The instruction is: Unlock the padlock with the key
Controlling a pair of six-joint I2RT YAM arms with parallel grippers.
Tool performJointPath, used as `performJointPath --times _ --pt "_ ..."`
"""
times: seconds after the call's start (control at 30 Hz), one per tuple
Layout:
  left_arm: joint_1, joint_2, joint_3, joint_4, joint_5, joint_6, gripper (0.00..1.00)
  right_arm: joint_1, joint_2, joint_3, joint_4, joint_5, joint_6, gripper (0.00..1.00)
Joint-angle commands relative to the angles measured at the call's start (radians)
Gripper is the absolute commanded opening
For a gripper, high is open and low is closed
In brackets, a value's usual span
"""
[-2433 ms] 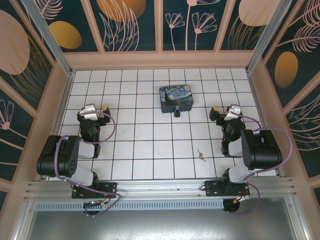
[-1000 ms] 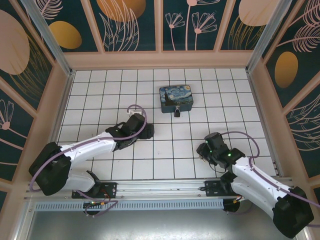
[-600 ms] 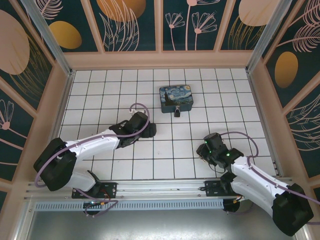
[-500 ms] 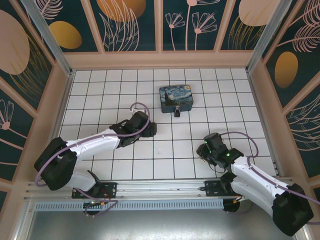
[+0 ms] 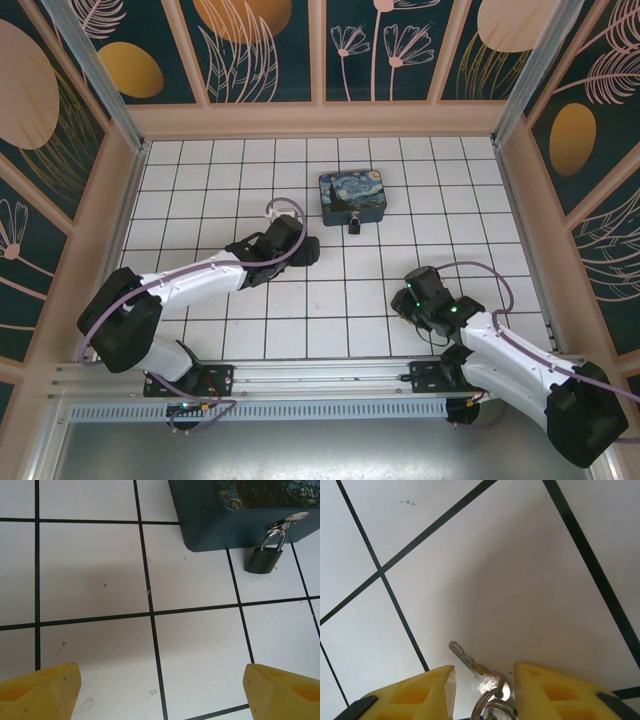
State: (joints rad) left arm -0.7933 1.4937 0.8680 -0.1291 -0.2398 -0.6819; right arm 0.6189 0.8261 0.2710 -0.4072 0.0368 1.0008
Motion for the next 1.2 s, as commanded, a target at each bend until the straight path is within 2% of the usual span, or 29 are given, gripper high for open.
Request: performJointPath --times 0.0,0.77,0.87,1.03,1.17 --pt "-0.004 0.014 0.030 0.022 -0.015 0.022 0.85 0.034 0.020 -0.009 0.038 -0.087 0.009 0.35" --pt "-0.024 0.056 -0.016 0.084 0.147 0.059 0.81 0.048 0.031 -0.012 0.107 -0.071 -0.060 0.11" --pt "-0.049 0.073 -0.018 0.103 0.218 0.062 0.79 0.048 0.027 0.008 0.091 -0.066 -0.075 0.07" --pt "-0.053 0.104 -0.070 0.243 0.465 0.016 0.75 0.048 0.027 0.024 0.092 -0.058 -0.118 0.00" --pt "-0.053 0.119 -0.107 0.348 0.589 -0.038 0.72 0.048 0.015 0.029 0.102 -0.061 -0.151 0.00"
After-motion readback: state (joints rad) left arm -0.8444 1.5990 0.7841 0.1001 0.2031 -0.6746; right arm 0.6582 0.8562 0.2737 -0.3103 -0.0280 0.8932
